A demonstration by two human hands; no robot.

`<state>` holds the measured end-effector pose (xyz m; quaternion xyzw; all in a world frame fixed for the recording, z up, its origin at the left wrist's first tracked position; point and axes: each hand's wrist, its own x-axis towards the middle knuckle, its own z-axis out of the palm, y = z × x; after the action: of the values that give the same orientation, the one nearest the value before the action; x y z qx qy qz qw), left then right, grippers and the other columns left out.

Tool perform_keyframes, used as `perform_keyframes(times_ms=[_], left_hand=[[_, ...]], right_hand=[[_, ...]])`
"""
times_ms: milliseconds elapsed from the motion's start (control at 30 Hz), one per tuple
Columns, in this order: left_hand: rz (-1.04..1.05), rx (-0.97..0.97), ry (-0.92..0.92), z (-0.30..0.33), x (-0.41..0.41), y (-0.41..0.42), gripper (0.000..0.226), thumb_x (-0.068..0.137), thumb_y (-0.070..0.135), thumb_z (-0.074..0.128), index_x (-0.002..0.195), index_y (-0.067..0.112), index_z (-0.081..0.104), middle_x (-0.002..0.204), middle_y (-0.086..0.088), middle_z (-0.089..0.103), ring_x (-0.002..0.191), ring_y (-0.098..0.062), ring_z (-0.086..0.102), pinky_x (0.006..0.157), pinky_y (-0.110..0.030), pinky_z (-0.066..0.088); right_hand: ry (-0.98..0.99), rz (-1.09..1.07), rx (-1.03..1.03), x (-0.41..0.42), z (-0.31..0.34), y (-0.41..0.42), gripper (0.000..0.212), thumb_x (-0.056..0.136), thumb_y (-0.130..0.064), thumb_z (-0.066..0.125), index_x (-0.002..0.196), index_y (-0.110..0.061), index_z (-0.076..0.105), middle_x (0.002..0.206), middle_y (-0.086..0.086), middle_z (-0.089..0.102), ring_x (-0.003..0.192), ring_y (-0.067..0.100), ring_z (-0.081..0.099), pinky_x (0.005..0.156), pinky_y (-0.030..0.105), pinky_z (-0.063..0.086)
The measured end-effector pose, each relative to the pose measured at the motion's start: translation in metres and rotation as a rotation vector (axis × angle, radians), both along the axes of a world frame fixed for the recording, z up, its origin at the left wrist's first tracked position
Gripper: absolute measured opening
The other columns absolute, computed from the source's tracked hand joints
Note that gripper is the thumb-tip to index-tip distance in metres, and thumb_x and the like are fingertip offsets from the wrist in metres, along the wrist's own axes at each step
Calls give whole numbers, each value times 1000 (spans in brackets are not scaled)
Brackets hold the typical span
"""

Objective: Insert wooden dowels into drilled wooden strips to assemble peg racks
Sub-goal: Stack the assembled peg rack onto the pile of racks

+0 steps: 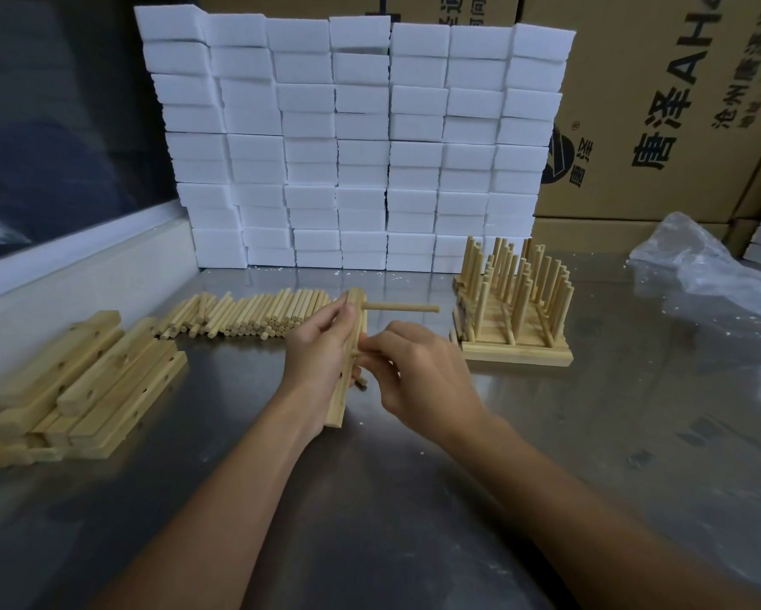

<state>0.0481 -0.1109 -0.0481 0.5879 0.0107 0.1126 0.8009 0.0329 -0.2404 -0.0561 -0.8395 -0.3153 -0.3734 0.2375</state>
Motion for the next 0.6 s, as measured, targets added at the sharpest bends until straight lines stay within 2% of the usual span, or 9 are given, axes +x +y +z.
perform_keyframes(times_ms=[133,233,300,400,467,533,600], left_hand=[[-7,64,-46,-3,1,0,18,99,25,60,99,39,69,60,3,63,42,-10,51,39,-21,41],[-3,90,-35,-6,4,-1,16,98,25,60,104,36,69,60,3,64,43,-11,52,39,-22,42],[11,99,-1,-8,5,-1,15,98,26,61,107,33,70,59,3,64,45,-13,53,41,-24,44],[13,98,25,-9,7,0,17,98,25,61,113,27,70,61,2,63,44,-12,52,41,-23,42],[27,128,8,-9,7,0,19,99,24,60,114,25,69,59,4,61,40,-10,50,39,-20,40],[46,167,-54,-9,6,-1,16,98,23,60,111,27,69,59,5,62,42,-8,51,38,-21,41],[56,212,-124,-10,5,-2,15,98,22,61,106,32,69,61,6,63,48,-6,55,40,-24,46]], right_hand=[[53,-43,51,-1,-1,2,14,91,-20,63,84,-16,73,67,0,67,60,26,62,49,38,48],[131,-64,51,2,-1,1,17,92,-21,61,81,-13,72,61,2,64,55,27,59,51,36,46],[105,-18,-2,1,0,-1,16,90,-19,62,79,-11,69,65,1,65,56,26,59,51,37,47],[67,24,-98,-1,3,-4,11,90,-21,63,87,-12,70,77,0,68,66,25,64,51,38,48],[28,-8,-126,-1,3,-1,10,90,-20,64,85,-12,70,76,0,68,62,27,63,47,36,45],[50,-32,-76,0,1,1,15,90,-20,62,80,-13,70,68,0,67,57,28,61,47,36,43],[158,-56,38,1,-1,5,22,92,-20,61,73,-13,70,57,-2,60,50,23,54,50,31,37]])
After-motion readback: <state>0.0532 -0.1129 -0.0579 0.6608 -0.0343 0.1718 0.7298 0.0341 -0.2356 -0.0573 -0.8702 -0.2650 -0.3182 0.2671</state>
